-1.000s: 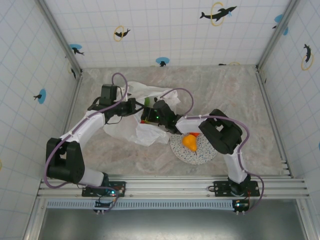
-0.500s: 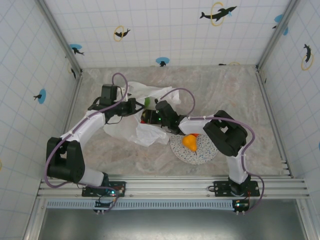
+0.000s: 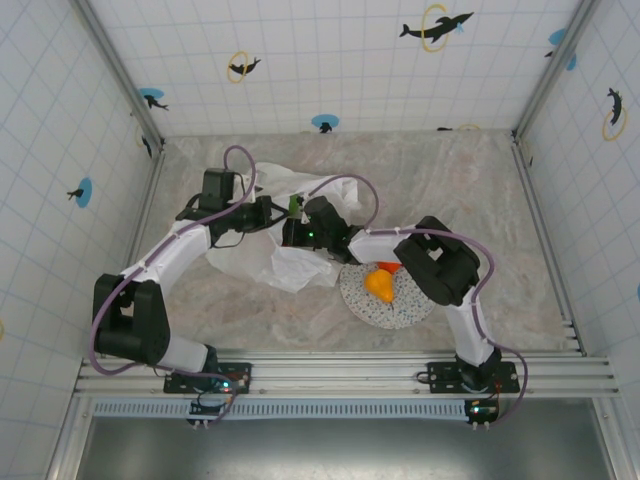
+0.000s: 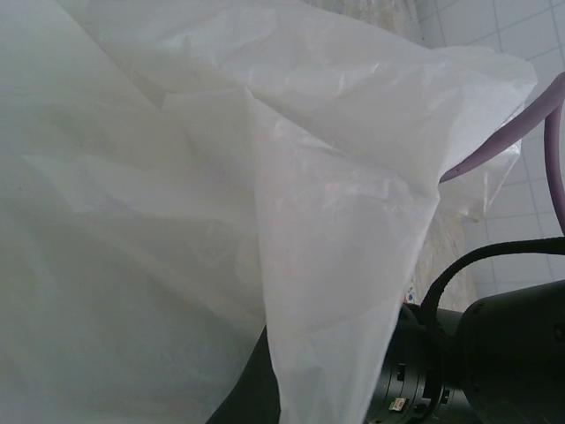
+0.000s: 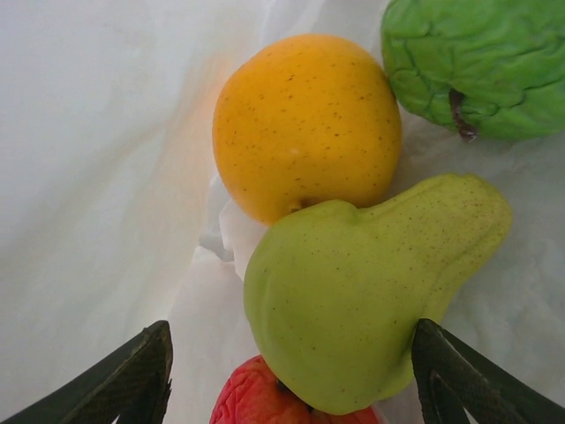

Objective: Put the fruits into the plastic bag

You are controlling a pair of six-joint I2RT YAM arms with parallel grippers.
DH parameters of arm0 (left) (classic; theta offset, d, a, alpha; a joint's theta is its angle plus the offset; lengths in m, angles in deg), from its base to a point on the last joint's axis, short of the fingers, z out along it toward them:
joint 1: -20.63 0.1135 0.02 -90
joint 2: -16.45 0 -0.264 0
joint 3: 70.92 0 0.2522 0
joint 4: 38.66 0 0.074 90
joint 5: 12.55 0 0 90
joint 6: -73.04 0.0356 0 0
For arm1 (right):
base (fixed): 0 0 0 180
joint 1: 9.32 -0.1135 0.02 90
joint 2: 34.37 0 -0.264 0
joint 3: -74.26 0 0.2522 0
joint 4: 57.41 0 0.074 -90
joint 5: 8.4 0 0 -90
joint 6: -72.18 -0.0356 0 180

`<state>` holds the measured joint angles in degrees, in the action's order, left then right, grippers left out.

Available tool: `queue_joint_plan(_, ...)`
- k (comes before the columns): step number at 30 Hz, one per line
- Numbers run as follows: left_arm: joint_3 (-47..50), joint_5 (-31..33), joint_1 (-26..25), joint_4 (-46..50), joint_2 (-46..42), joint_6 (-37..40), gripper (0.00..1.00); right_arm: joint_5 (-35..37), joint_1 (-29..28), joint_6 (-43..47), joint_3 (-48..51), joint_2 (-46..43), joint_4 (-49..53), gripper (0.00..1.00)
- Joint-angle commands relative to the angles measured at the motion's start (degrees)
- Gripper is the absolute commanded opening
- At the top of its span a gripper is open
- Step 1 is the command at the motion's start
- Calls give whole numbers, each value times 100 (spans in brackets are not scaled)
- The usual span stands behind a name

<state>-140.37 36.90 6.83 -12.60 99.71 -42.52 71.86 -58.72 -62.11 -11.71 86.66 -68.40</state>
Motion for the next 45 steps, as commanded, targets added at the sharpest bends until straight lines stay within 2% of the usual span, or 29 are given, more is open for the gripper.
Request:
queue_joint_plan(1,-154,-109,21,-12,6,69,0,129,32,357,175,-507,45,76)
queue_joint_plan(8,-145,-100,19,8,14,84,0,886,21,1121,612,-1207,1202,85)
queue_joint_plan(19,-101,-77,26,34,39,126,0,1624,-30,1938,1234,-2452,2609,82)
queue_joint_plan(26,-75,-66,25,30,72,146,0,1650,-17,2109,1516,-3026,3122,80)
queue_joint_plan(41,-75,-85,22,-1,146,147,0,1274,176,2362,2692,-4868,3779,74)
queue_joint_plan(45,-75,-84,21,-2,164,139,0,1272,581,2201,3076,-5158,3294,69)
